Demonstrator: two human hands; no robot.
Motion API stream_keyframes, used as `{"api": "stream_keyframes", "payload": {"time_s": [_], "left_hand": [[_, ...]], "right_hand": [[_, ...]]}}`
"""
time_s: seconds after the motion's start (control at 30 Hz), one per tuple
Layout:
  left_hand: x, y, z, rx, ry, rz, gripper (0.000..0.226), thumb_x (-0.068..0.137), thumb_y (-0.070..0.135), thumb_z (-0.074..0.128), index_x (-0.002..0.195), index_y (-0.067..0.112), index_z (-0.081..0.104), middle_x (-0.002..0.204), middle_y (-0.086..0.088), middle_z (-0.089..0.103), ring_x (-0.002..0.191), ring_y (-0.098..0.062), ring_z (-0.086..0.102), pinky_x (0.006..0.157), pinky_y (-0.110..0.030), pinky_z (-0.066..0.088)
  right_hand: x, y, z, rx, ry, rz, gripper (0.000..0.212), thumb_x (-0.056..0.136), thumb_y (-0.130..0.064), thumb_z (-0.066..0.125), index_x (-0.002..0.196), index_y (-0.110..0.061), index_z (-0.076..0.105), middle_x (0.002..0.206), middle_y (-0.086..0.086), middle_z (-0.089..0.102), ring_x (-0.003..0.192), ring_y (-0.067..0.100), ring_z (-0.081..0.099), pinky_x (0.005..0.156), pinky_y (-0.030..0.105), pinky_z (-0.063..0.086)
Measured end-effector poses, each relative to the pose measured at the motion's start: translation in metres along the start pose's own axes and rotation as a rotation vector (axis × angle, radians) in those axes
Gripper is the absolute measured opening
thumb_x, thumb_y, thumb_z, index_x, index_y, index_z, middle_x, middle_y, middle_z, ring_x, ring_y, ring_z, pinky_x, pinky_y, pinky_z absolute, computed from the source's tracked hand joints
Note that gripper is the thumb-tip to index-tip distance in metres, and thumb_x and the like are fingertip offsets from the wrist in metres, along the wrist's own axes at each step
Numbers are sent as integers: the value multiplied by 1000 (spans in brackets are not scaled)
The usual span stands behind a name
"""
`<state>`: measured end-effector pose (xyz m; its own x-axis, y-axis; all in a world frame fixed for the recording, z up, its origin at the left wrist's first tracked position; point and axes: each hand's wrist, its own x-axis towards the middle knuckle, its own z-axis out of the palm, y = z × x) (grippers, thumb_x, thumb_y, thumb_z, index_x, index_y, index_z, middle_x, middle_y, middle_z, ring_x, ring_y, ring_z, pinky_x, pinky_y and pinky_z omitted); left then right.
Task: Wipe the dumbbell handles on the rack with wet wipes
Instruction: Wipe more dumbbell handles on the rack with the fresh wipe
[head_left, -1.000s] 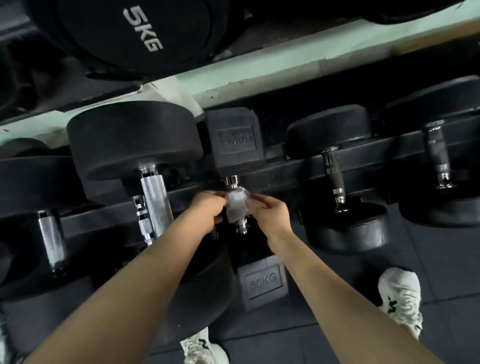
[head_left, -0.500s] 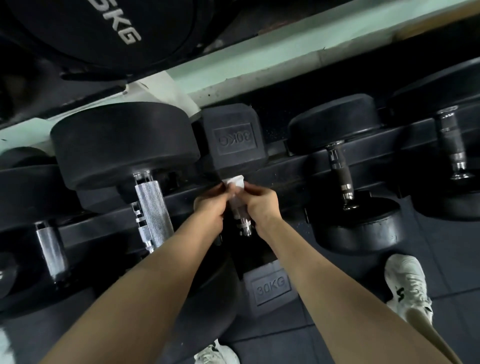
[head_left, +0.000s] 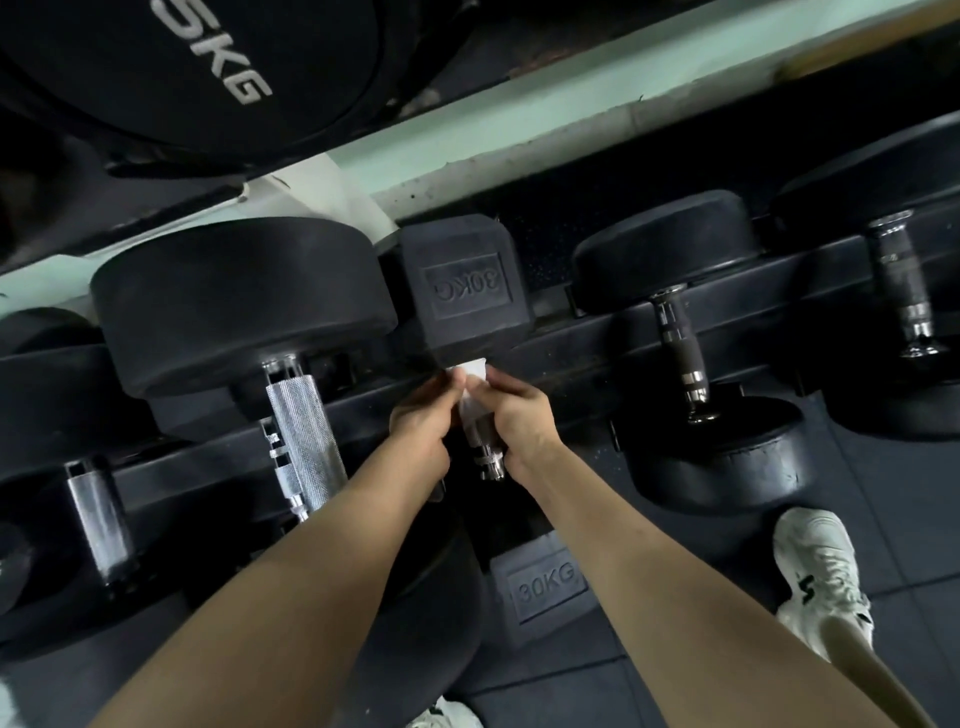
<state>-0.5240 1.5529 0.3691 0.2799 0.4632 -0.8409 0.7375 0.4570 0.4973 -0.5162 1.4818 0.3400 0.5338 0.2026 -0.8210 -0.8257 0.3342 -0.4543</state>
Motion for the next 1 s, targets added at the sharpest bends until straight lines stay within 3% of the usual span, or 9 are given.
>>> {"api": "stream_keyframes", "payload": {"time_s": [0.07, 0.13, 0.3, 0.37, 0.57, 0.67, 0.77, 0.9, 1.0], "left_hand": [[1, 0, 1, -22, 1, -40, 29, 87, 29, 63, 114, 19, 60, 79, 5, 60, 62, -9, 50, 78, -34, 36], [2, 2, 1, -30, -9, -56, 25, 87, 30, 64, 110, 22, 58, 66, 5, 60, 59, -8, 47, 77, -35, 35], [13, -13, -6, 86, -17, 62, 33, 83, 17, 69, 115, 18, 64, 112, -4, 66, 92, -19, 61, 90, -36, 48], [16, -18, -9, 147, -34, 103, 32, 81, 14, 70, 112, 17, 67, 113, -11, 68, 97, -24, 64, 94, -41, 51], [19, -14, -14, 126, -48, 287, 50, 79, 9, 72, 126, 5, 56, 119, -7, 63, 97, -11, 59, 94, -24, 47], [20, -20, -21, 253, -128, 352, 53, 81, 1, 68, 131, 3, 51, 119, -3, 60, 101, -10, 57, 89, -17, 46], [19, -27, -28, 458, -172, 410, 47, 80, -5, 66, 125, 0, 55, 107, -3, 61, 94, -10, 57, 72, -4, 47], [22, -32, -34, 699, -230, 348, 35, 72, 4, 77, 106, 1, 68, 96, -8, 68, 80, -13, 60, 71, -13, 47], [25, -32, -36, 937, -218, 310, 32, 71, 11, 79, 102, 5, 71, 88, -5, 69, 79, -12, 60, 65, -14, 46]], "right_hand": [[3, -2, 0, 39, -15, -16, 21, 82, -2, 68, 103, 1, 67, 98, 23, 68, 89, 34, 67, 90, 47, 53], [3, -4, 0, 13, -25, -38, 20, 83, -4, 69, 102, 0, 68, 97, 22, 69, 91, 35, 67, 88, 46, 54], [-6, 7, -18, -159, -43, -30, 23, 85, -15, 68, 107, -7, 69, 103, 18, 70, 96, 30, 67, 86, 40, 55], [-7, 8, -22, -203, -34, -38, 15, 84, -16, 69, 99, -12, 70, 97, 13, 72, 92, 26, 68, 83, 35, 55], [6, -9, -13, -204, -77, -139, 13, 83, -1, 67, 95, 2, 69, 78, 7, 68, 67, 12, 64, 58, 16, 55], [5, 3, -25, -245, -138, -168, 27, 86, -3, 64, 112, 7, 64, 90, 10, 69, 69, 7, 66, 64, 14, 54], [5, 11, -41, -378, -166, -201, 28, 85, 0, 64, 112, 7, 64, 97, 15, 69, 70, 5, 65, 65, 9, 49], [6, 13, -60, -619, -260, -184, 27, 82, 0, 68, 108, 7, 66, 99, 17, 69, 70, 0, 65, 71, 9, 50], [9, 12, -68, -804, -304, -105, 29, 78, -8, 74, 105, 2, 70, 100, 15, 72, 90, 18, 68, 88, 25, 52]]}}
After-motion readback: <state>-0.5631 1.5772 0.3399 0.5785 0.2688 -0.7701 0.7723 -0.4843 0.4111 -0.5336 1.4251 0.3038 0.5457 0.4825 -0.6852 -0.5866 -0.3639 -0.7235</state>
